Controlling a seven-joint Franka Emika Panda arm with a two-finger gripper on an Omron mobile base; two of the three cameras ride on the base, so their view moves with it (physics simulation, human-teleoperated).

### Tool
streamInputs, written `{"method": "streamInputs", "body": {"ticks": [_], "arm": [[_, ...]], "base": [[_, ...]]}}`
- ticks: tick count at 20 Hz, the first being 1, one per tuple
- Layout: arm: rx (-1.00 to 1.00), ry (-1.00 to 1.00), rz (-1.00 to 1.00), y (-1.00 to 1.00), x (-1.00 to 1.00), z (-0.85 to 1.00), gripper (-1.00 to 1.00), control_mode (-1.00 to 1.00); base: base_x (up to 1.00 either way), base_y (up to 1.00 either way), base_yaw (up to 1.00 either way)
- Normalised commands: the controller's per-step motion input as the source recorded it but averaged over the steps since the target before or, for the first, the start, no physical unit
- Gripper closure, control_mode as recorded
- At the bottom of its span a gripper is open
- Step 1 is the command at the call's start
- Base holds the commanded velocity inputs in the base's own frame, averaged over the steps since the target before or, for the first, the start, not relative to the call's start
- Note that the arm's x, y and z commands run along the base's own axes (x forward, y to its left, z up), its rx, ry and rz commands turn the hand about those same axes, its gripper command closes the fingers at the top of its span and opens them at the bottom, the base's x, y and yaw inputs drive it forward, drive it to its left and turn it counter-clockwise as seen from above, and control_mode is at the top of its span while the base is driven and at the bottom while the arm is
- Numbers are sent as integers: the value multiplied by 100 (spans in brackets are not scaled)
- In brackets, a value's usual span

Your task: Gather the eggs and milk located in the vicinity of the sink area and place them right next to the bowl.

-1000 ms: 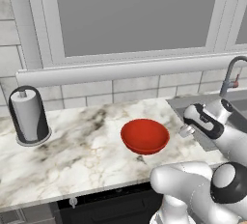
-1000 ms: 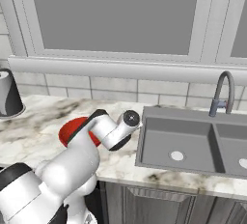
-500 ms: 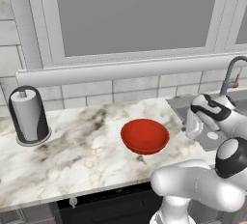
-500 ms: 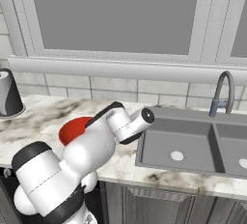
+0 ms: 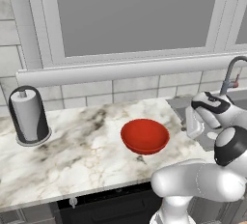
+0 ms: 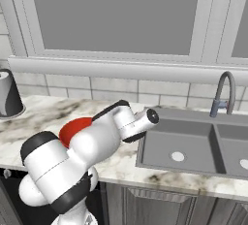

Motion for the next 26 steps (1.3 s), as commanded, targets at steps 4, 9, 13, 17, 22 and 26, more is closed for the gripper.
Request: {"method": "streamInputs", "body": {"ticks": [4, 9, 13, 17, 22, 26], "arm": [[0, -4, 0, 21, 0, -37, 100, -100], [0, 0, 0, 33, 0, -27, 100, -100], [0, 0, 0, 30, 0, -5, 100, -100], [0, 0, 0, 25, 0, 0, 100, -100], [0, 0, 1, 19, 0, -10, 100, -100], [0, 0, 5, 3, 0, -24, 100, -100]], "base": [[0, 0, 0], [0, 0, 0], [0, 0, 0], [0, 0, 0], [0, 0, 0], [0, 0, 0]]}}
